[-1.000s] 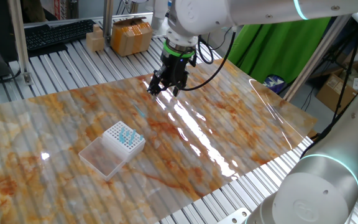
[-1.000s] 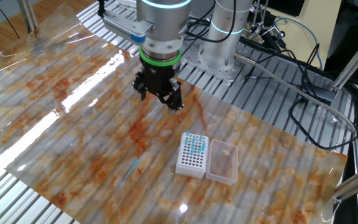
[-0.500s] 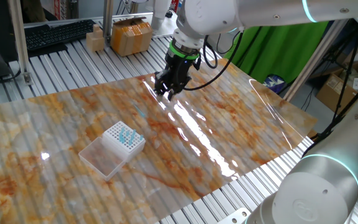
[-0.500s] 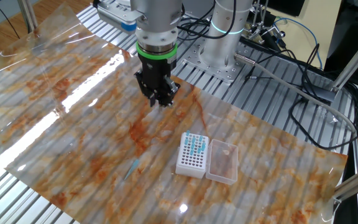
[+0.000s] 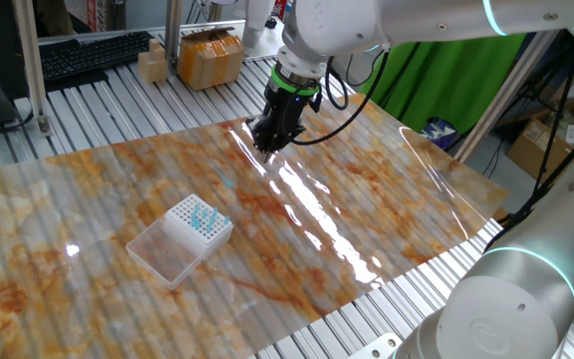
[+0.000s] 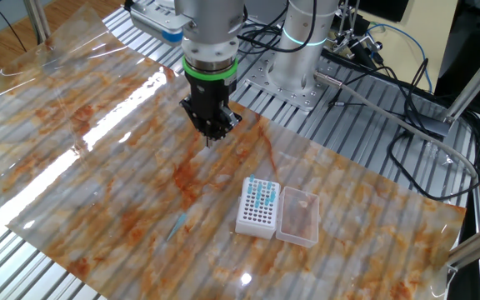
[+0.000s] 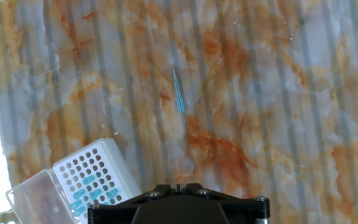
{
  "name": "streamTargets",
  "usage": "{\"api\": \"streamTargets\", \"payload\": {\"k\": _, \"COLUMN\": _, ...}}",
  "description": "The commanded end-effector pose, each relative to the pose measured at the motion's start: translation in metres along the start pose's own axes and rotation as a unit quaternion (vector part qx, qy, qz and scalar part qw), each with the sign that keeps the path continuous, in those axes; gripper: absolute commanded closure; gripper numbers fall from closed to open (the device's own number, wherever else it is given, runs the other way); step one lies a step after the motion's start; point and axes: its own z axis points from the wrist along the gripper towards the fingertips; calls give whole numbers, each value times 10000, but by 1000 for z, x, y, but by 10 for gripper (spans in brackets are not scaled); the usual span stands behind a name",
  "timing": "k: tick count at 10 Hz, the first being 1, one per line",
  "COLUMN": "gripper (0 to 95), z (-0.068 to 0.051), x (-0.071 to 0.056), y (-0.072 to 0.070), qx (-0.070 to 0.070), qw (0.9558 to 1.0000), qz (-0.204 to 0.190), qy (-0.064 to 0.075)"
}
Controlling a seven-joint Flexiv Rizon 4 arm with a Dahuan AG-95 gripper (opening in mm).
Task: Insert a medium pipette tip into the holder for medium pipette tips
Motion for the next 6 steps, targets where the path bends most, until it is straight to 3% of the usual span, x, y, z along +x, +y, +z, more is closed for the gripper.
{"api": "streamTargets", "payload": {"k": 1, "gripper": 950, "z": 4, "x": -1, "y": 1, "qx": 32, "qw": 10000, "qz": 46, "qy": -68}}
{"api": "streamTargets", "payload": {"k": 6, "gripper": 950, "z": 20, "x": -5, "y": 4, "qx": 71, "qw": 9996, "qz": 134, "qy": -246}}
